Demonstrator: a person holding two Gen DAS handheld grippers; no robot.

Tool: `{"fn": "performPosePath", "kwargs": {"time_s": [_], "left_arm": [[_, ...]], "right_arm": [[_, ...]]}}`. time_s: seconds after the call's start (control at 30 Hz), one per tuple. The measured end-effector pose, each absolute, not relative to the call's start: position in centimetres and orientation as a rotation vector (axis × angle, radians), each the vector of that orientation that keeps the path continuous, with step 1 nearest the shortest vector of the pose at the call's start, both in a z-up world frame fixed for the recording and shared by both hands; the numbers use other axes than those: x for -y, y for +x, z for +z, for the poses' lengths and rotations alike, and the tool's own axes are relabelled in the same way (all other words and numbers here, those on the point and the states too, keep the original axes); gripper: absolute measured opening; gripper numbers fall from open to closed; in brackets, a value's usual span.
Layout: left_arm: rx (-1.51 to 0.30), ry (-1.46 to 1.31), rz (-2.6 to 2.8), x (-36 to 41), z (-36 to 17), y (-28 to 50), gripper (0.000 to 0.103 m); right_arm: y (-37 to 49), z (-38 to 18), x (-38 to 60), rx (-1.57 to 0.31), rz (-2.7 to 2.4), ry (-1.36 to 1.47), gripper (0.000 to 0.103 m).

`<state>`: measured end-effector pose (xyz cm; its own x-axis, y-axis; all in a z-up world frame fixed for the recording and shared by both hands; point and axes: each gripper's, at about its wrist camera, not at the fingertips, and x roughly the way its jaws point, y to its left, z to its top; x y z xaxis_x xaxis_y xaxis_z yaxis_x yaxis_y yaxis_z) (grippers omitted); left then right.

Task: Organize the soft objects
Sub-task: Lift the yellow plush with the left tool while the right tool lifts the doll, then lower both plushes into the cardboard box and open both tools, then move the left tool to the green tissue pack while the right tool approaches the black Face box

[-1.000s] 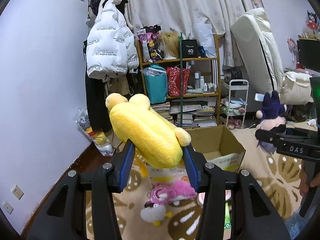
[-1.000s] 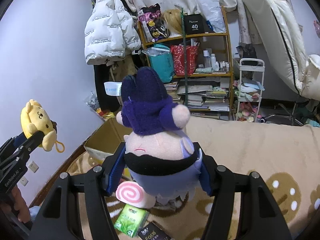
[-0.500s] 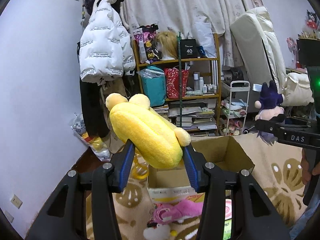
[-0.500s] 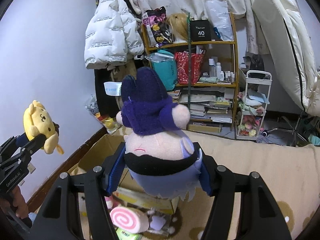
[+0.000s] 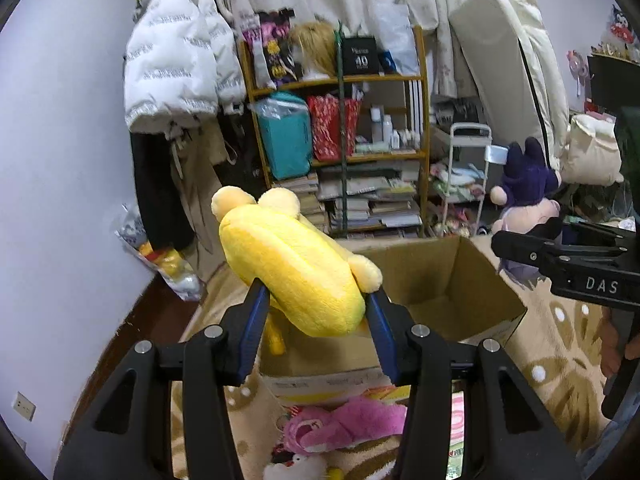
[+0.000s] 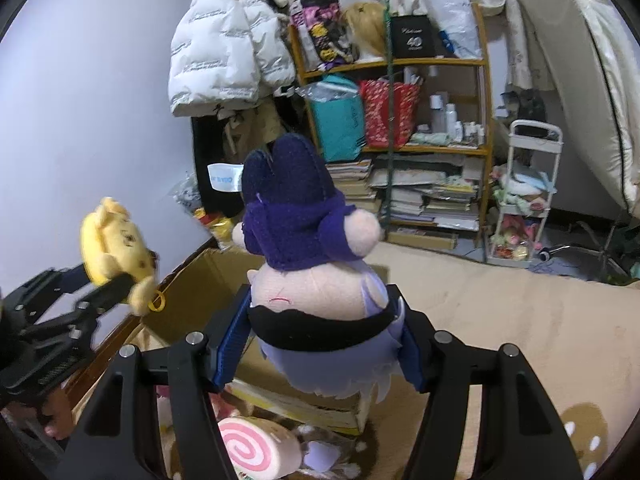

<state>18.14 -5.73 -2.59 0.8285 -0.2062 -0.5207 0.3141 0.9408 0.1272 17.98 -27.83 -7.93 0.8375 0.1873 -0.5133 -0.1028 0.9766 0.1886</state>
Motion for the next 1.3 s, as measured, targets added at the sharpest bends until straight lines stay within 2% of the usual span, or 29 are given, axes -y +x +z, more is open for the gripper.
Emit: {"fn": "performPosePath", "kwargs": {"time_s": [0.4, 0.63, 0.73, 0.9, 0.93, 1.1, 1.23, 1.3], "left_arm": [[-0.600, 0.256, -0.335, 7.5, -6.0, 18.9, 0.052], [-0.586, 0.241, -0.302, 6.9, -5.8, 18.9, 0.069], [-0.601, 0.245, -0.288, 6.7, -5.8, 18.5, 0.077], [-0.622, 0.247, -0.236, 6.3, -5.4, 17.5, 0.092], [-0.625, 0.243, -0.231, 6.2, -5.2, 17.2, 0.095], [-0.633, 0.252, -0.236, 6.3, -3.6, 15.5, 0.096], [-0.625, 0.247, -0.225, 6.4, -2.4, 13.6, 0.096], [-0.622, 0.233, -0.207, 6.4, -1.8, 12.7, 0.096]], "right_arm": [[19.6, -11.0, 27.6, -0.638, 0.198, 0.179, 0.069], [19.7, -11.4, 27.4, -0.656, 0.221, 0.183, 0.071], [19.6, -11.2, 27.2, -0.651, 0.223, 0.182, 0.079], [18.9, -10.7, 27.3, -0.648, 0.208, 0.195, 0.085], [18.7, -10.7, 27.4, -0.648, 0.212, 0.202, 0.090], [17.0, -9.5, 27.4, -0.636, 0.204, 0.200, 0.092], [15.0, -8.4, 27.4, -0.616, 0.184, 0.204, 0.101], [14.1, -8.0, 27.3, -0.611, 0.175, 0.202, 0.101]]}}
